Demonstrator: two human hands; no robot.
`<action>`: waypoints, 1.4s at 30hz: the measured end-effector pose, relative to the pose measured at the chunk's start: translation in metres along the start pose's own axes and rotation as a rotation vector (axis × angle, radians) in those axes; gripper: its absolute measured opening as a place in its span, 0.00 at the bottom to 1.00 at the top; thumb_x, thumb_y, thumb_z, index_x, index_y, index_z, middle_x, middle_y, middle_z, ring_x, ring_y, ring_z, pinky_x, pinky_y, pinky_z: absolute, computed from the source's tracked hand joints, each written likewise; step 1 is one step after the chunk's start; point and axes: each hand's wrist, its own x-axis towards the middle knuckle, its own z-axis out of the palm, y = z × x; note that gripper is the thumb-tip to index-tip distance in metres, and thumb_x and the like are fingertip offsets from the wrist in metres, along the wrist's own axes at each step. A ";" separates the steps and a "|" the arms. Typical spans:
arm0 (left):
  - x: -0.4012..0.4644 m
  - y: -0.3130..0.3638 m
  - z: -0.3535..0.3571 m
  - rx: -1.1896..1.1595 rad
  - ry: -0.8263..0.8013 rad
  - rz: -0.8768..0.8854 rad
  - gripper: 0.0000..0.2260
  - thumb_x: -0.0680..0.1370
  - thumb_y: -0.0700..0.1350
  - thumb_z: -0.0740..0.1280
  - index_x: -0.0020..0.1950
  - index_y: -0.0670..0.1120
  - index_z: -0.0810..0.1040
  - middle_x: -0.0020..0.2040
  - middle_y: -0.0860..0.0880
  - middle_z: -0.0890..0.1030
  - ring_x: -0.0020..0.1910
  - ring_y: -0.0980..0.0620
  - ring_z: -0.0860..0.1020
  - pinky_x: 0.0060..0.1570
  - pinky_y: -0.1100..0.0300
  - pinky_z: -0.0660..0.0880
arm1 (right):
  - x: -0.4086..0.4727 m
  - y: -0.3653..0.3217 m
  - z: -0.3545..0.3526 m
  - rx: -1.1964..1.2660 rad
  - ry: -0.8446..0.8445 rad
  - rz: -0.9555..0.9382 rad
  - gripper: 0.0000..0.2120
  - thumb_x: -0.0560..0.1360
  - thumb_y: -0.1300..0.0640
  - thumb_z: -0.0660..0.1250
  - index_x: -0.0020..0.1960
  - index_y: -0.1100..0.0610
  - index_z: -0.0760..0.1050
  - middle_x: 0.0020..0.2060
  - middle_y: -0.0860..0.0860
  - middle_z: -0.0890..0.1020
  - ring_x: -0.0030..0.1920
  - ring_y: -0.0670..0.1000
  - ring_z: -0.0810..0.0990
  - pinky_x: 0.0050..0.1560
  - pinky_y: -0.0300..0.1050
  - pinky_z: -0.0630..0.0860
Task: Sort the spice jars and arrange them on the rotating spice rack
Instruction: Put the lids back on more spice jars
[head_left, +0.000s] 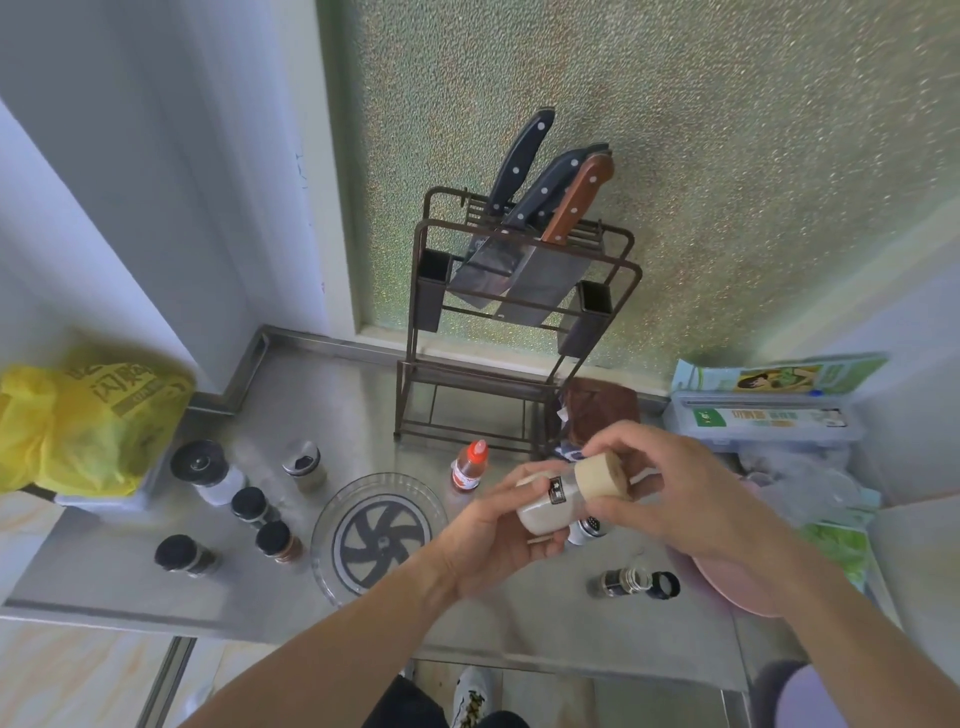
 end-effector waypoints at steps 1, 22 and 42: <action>0.000 0.001 -0.001 0.018 -0.015 0.007 0.22 0.76 0.46 0.72 0.68 0.44 0.73 0.54 0.41 0.77 0.44 0.44 0.77 0.47 0.54 0.76 | 0.001 0.001 0.000 -0.026 0.015 0.024 0.16 0.66 0.39 0.76 0.47 0.44 0.77 0.40 0.42 0.83 0.40 0.44 0.82 0.42 0.47 0.81; 0.005 -0.001 -0.013 0.660 0.084 0.085 0.26 0.68 0.35 0.80 0.62 0.49 0.77 0.57 0.45 0.84 0.56 0.49 0.82 0.59 0.52 0.78 | -0.006 0.008 0.012 -0.076 -0.083 0.113 0.18 0.64 0.47 0.80 0.50 0.44 0.79 0.42 0.39 0.82 0.44 0.41 0.80 0.44 0.37 0.77; 0.047 -0.132 -0.052 1.501 0.662 0.240 0.19 0.70 0.36 0.65 0.60 0.50 0.76 0.46 0.52 0.84 0.42 0.50 0.82 0.40 0.55 0.79 | -0.020 0.087 0.188 -0.200 0.116 0.239 0.22 0.61 0.62 0.78 0.51 0.50 0.76 0.44 0.46 0.78 0.44 0.50 0.78 0.41 0.43 0.77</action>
